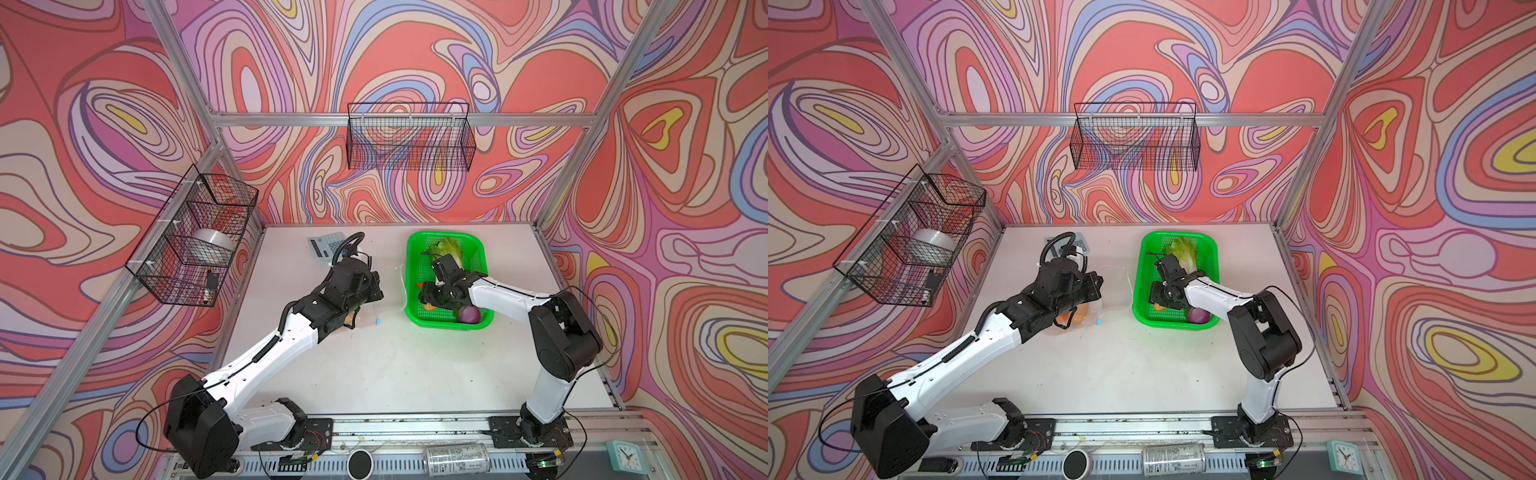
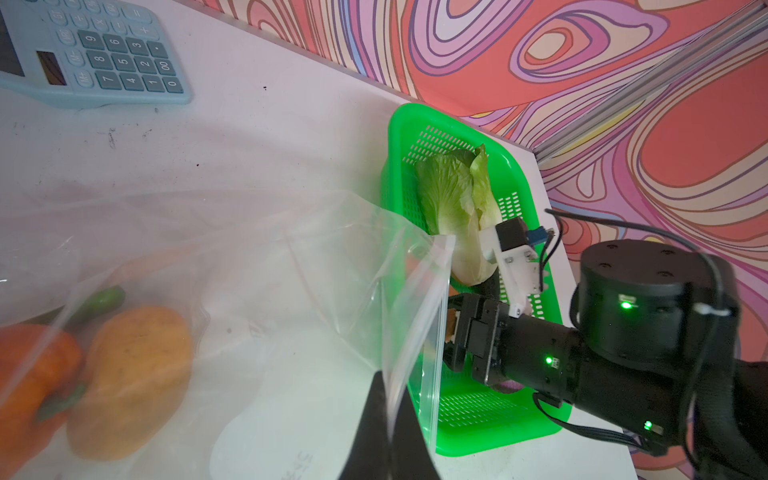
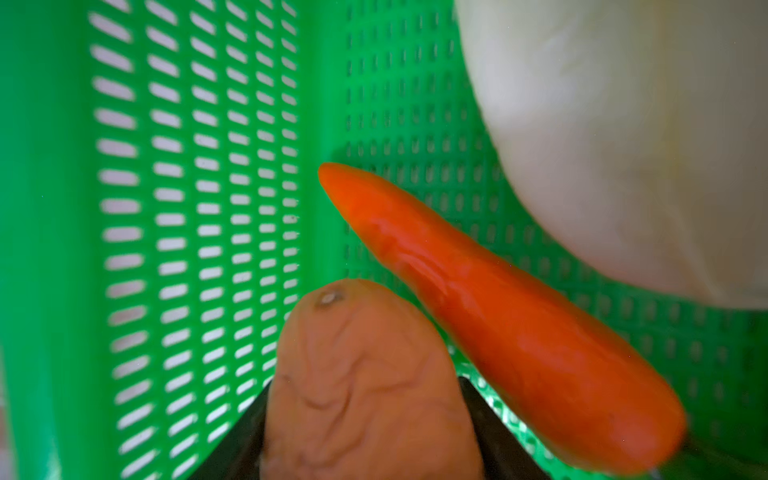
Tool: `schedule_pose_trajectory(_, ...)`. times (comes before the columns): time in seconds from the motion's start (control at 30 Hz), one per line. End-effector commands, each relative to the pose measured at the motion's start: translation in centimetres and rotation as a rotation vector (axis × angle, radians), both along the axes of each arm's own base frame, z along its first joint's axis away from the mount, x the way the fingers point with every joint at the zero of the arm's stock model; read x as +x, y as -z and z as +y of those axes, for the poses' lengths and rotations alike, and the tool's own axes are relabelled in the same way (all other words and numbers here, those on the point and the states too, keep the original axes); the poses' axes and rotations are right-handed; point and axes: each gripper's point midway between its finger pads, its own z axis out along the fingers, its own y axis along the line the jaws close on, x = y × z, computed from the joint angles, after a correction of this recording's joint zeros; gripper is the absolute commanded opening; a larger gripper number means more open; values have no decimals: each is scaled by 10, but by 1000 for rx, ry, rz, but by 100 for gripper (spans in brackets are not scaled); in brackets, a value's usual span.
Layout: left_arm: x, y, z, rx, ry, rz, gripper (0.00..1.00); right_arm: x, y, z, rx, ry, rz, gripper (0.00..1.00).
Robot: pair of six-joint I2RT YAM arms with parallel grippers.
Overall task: Place the food in the zip-top bag and seal the zipper
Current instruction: 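Carry the brown potato into the bag opening beside the left gripper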
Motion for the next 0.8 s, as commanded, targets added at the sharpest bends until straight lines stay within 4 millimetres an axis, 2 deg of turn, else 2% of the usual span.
schedule_pose_trajectory(0.0,2,-8,0,-27,-14,-12,0,14,-50,-14,-19,20,-118,55)
schedule_pose_trajectory(0.13,4,-9,-2,-27,-9,-14,0,16,-86,-24,-27,20,-193,55)
schedule_pose_trajectory(0.23,5,-11,-4,-29,-4,-17,0,13,-116,-19,13,-20,-254,54)
schedule_pose_trajectory(0.4,8,-14,-6,-37,-3,-23,0,4,-163,11,192,-148,-344,52)
schedule_pose_trajectory(0.53,11,-17,-9,-38,2,-24,0,-7,-191,41,321,-248,-398,52)
schedule_pose_trajectory(0.67,12,-20,-9,-30,4,-24,0,-18,-199,77,416,-328,-408,52)
schedule_pose_trajectory(0.77,13,-21,-8,-28,-5,-28,0,-22,-191,99,439,-361,-383,51)
